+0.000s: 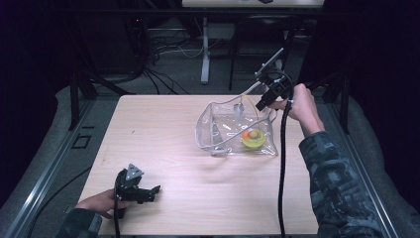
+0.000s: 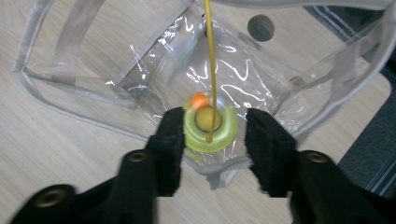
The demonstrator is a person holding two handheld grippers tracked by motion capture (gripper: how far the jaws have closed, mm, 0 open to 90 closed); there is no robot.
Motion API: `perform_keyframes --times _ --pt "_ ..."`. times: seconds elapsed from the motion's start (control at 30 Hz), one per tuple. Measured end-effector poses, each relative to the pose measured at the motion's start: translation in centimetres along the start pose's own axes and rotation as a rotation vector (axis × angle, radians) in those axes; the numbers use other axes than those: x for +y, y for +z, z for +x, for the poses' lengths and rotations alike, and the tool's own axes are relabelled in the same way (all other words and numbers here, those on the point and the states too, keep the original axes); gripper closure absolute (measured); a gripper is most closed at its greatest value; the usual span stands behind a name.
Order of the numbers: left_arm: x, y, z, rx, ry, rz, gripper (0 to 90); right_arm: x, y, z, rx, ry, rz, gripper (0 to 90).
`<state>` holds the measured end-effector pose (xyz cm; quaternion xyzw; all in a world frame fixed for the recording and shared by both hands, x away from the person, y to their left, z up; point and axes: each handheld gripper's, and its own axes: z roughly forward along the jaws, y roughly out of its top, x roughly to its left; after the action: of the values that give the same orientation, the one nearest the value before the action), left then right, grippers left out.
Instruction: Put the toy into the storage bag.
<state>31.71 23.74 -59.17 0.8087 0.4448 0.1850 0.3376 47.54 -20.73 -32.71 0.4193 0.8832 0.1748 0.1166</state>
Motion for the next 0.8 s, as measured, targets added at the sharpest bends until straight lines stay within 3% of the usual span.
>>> perform_keyframes --times 0.17,0.23,0.33,0.8 --pt "0.0 0.0 0.0 0.000 0.000 0.000 0.0 -1.2 -2.3 0.2 0.002 -0.004 -0.068 32.6" --pt "0.0 -0.1 0.0 -0.004 0.002 0.008 0.0 -1.4 -2.5 0.3 0.002 -0.007 -0.071 30.1" --pt "0.0 0.0 0.0 -0.003 0.001 0.007 0.0 -2.4 -3.4 0.5 -0.010 -0.005 -0.103 18.9" --pt "0.0 0.0 0.0 -0.003 0.002 0.008 0.0 -7.0 -3.7 1.2 -0.019 0.001 -0.137 7.2"
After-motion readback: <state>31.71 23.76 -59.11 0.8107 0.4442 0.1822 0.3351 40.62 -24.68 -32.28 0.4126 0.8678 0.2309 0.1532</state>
